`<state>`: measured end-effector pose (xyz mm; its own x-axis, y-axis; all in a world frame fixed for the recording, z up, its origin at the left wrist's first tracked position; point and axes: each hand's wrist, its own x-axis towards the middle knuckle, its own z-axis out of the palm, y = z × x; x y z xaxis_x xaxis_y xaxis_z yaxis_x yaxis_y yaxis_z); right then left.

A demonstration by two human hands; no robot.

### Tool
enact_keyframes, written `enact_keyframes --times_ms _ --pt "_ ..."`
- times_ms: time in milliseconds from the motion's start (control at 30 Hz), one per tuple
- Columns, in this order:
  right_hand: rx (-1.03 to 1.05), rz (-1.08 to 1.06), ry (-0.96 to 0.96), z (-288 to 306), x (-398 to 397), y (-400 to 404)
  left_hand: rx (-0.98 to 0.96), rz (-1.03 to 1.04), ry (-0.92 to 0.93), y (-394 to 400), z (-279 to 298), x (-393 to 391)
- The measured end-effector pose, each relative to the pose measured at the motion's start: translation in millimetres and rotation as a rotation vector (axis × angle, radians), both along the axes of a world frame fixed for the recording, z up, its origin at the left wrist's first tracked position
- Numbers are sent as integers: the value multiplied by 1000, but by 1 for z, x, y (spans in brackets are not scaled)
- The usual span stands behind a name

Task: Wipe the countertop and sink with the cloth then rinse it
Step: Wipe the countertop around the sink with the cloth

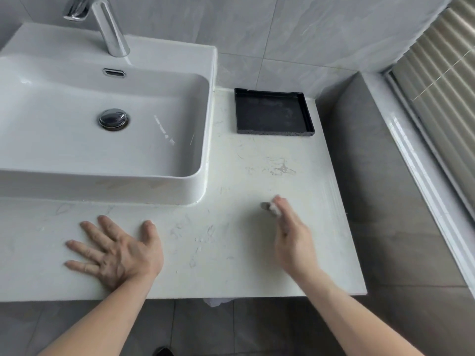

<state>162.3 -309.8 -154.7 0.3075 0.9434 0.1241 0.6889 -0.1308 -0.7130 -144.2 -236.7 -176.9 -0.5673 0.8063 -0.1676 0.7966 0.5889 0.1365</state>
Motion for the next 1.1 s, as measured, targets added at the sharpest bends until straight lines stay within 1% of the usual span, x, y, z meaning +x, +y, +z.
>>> enact_keyframes --times_ms 67,133,200,267,367,467,567,700,767,833,900,967,1033,1100 --pt "-63 212 -46 -3 -41 7 9 2 -5 0 0 1" --pt "-134 413 -188 -5 -71 11 17 1 -6 0 -1 1" --pt "-190 500 -355 -6 -79 11 20 0 -6 0 -1 0" --pt "-211 510 -446 -5 -66 6 23 -2 -5 0 -1 0" --pt "-234 399 -473 -7 -16 -5 21 2 -4 0 -1 0" --pt "-253 149 -406 -8 48 -21 26 -1 -4 0 -1 0" --pt "-187 -74 -336 -5 97 -36 25 2 -5 0 -2 1" --pt "-148 -305 -184 6 112 -37 29 -4 -8 0 -2 0" --pt "-75 -362 -107 12 100 -32 34 -5 -7 1 -3 -1" --pt "-25 -282 -15 17 72 -26 31 0 -2 0 -4 -1" --pt "-1 -102 37 20 31 -23 32 -1 -4 0 -4 -1" --pt "-6 114 24 22 -15 -23 39 0 -6 1 -4 -1" --pt "-58 332 0 22 -56 -25 44 2 -4 1 -4 -1" --pt "-150 506 -110 11 -86 -32 46 0 -3 1 -4 -1"
